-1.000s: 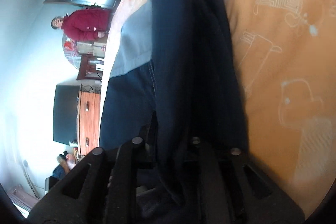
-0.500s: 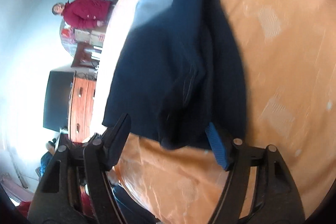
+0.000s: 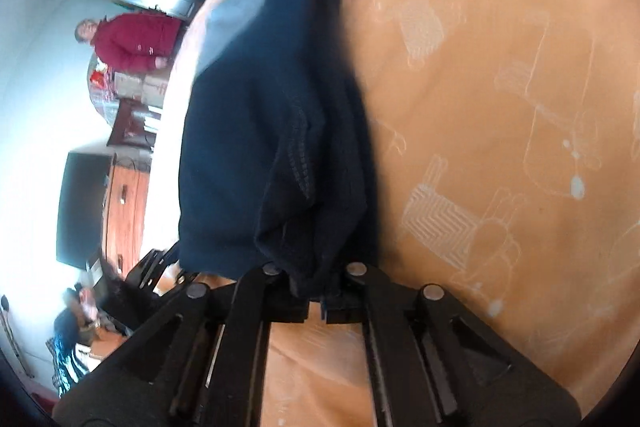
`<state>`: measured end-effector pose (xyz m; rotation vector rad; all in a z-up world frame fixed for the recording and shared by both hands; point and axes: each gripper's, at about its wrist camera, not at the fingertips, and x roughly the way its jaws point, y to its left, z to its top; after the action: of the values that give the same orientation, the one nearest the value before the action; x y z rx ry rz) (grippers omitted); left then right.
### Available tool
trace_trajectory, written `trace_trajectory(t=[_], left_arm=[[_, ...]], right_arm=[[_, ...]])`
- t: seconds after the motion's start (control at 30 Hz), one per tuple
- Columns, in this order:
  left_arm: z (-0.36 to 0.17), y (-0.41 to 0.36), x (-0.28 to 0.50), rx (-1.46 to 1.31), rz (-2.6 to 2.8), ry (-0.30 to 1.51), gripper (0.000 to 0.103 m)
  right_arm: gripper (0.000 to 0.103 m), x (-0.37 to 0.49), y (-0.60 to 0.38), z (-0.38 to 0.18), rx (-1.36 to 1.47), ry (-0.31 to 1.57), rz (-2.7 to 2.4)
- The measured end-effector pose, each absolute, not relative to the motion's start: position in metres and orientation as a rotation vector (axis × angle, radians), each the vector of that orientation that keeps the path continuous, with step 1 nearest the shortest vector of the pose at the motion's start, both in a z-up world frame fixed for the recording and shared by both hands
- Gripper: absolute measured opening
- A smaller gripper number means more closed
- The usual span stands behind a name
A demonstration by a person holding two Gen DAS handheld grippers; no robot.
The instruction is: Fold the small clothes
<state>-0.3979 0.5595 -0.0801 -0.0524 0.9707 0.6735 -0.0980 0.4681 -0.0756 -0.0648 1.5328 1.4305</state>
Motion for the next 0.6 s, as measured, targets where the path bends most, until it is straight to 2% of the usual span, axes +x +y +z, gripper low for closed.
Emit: trace_trajectory(t=[0.07,0.2,0.3,0.4,0.47,0.53,0.6], left_arm=[[-0.087,0.565,-0.402,-0.077,0.665,0.969,0.044],[-0.051,0.550,-0.428,-0.180,0.598,0.872,0.034],[-0.019,0.550,-0.448,-0.226,0.610,0.761,0.033],[-0.001,0.569,-0.435,-0.199,0.628,0.685,0.033],[-0.028,0.588,-0.407,-0.184,0.610,0.766,0.033],[-0.091,0.601,-0.386,-0.179,0.598,0.966,0.033],[-0.087,0.602,-0.394,-0.202,0.594,0.913,0.033]], right_arm=[[0.000,-0.099,0.471,-0.076,-0.084,1.514,1.429],[0.001,-0.094,0.474,-0.076,-0.058,1.509,1.455],[0.001,-0.089,0.467,-0.080,-0.025,1.511,1.461],[0.000,-0.088,0.462,-0.081,-0.009,1.504,1.468],[0.000,-0.084,0.456,-0.083,-0.012,1.499,1.472],[0.000,-0.083,0.454,-0.085,-0.014,1.492,1.483],[0.000,-0.082,0.453,-0.086,-0.003,1.484,1.499]])
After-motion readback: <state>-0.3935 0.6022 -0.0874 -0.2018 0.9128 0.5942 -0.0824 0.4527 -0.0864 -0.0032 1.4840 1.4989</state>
